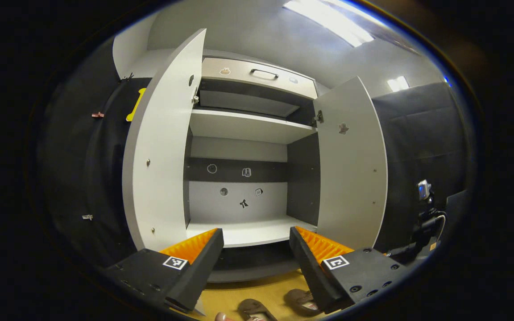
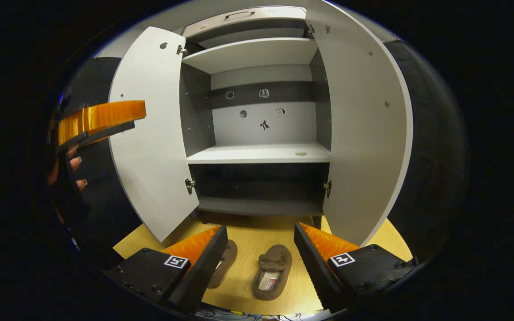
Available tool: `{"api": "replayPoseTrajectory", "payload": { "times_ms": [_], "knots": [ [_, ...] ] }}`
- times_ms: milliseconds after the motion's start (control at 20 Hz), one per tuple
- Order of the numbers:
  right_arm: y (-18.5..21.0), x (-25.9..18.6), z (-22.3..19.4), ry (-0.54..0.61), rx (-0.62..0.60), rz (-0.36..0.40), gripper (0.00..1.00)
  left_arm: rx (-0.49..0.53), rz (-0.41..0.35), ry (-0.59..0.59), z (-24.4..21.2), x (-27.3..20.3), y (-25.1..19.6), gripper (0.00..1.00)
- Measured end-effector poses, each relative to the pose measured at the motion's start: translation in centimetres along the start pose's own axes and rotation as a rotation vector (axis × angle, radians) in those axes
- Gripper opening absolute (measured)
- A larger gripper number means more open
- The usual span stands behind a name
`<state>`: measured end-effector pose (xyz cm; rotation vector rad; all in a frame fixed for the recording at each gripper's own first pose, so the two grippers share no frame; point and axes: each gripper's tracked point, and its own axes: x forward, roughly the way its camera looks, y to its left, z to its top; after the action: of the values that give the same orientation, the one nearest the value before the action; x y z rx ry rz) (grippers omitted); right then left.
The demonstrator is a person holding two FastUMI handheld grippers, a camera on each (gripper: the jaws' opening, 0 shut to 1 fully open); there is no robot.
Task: Grab one shoe with the right hand and put it into the shoe cabinet, grab the other shoe with the left hand and put it into the shoe cabinet; then close the right door with the right hand and the left door with the left hand.
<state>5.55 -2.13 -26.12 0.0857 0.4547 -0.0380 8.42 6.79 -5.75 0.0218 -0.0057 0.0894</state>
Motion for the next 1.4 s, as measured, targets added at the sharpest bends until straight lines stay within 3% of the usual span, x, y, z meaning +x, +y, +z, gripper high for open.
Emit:
{"api": "replayPoseTrajectory", "payload": {
  "times_ms": [550,1050,1100,1250,1400],
  "knots": [
    [0.2,5.1,-13.7,0.225,0.08,-0.001,0.99,-0.043,-0.001,0.025,-5.3,1.4,0.6,0.95],
    [-0.3,9.6,-21.0,0.328,0.138,-0.036,0.97,-0.019,0.035,0.073,-10.2,1.8,1.7,0.94],
    [-0.3,10.2,-21.1,0.327,0.134,-0.035,0.89,-0.025,0.037,0.075,-10.6,1.9,1.8,0.94],
    [0.1,11.6,-21.9,0.351,0.139,-0.028,0.85,-0.041,0.048,0.083,-11.5,2.1,2.1,0.95],
    [-0.5,12.8,-22.3,0.358,0.131,-0.046,0.74,-0.036,0.057,0.087,-12.0,2.5,2.6,0.94]
  ]
}}
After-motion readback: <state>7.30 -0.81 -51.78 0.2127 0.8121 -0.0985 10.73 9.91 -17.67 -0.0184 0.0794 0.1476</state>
